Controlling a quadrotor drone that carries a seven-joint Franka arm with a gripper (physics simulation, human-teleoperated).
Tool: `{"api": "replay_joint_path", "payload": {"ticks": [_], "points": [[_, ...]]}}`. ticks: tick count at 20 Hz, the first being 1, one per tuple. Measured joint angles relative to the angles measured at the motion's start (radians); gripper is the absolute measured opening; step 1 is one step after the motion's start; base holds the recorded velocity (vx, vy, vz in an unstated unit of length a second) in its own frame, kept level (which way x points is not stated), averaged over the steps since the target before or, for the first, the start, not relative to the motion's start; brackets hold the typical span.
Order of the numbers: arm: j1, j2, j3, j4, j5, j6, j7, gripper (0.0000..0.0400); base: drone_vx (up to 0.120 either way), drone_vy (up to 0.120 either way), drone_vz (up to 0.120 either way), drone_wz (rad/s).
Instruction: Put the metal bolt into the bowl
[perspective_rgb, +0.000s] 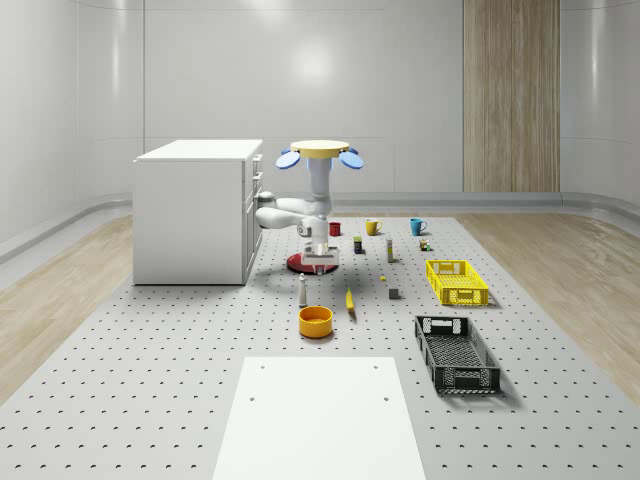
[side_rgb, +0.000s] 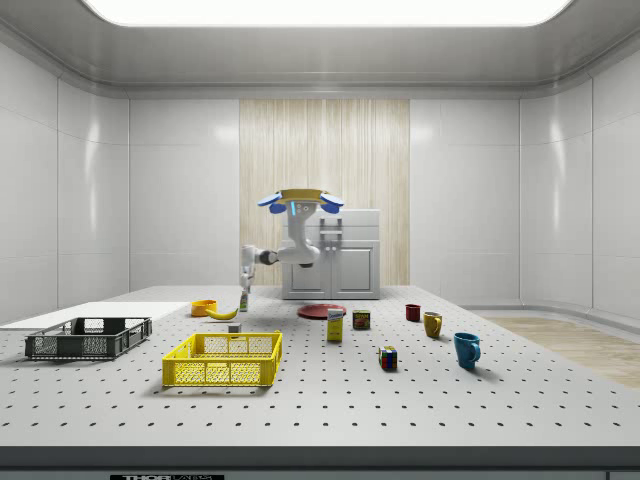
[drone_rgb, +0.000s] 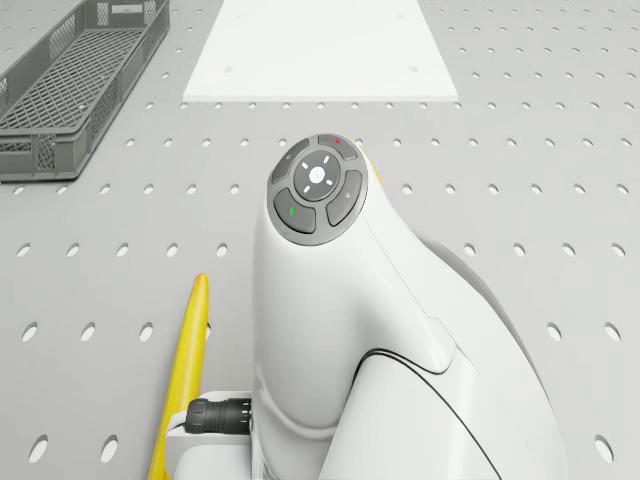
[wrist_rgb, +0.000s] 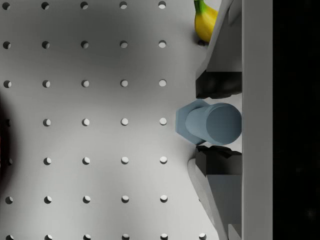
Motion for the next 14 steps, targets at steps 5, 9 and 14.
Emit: {"api": "replay_joint_path", "payload": {"ticks": [5,9,14], "points": [[0.0,-0.006,0.001,0.0,0.002,0.005,0.0,0.0138,0.12,-0.024,0.0,0.0],[-0.001,-0.01,0.001,0.0,0.004,0.009,0.0,0.0138,0.12,-0.03,0.0,0.0],[-0.001,-0.015,0.002,0.0,0.006,0.014,0.001,0.0138,0.12,-0.024,-0.08,0.0]]}}
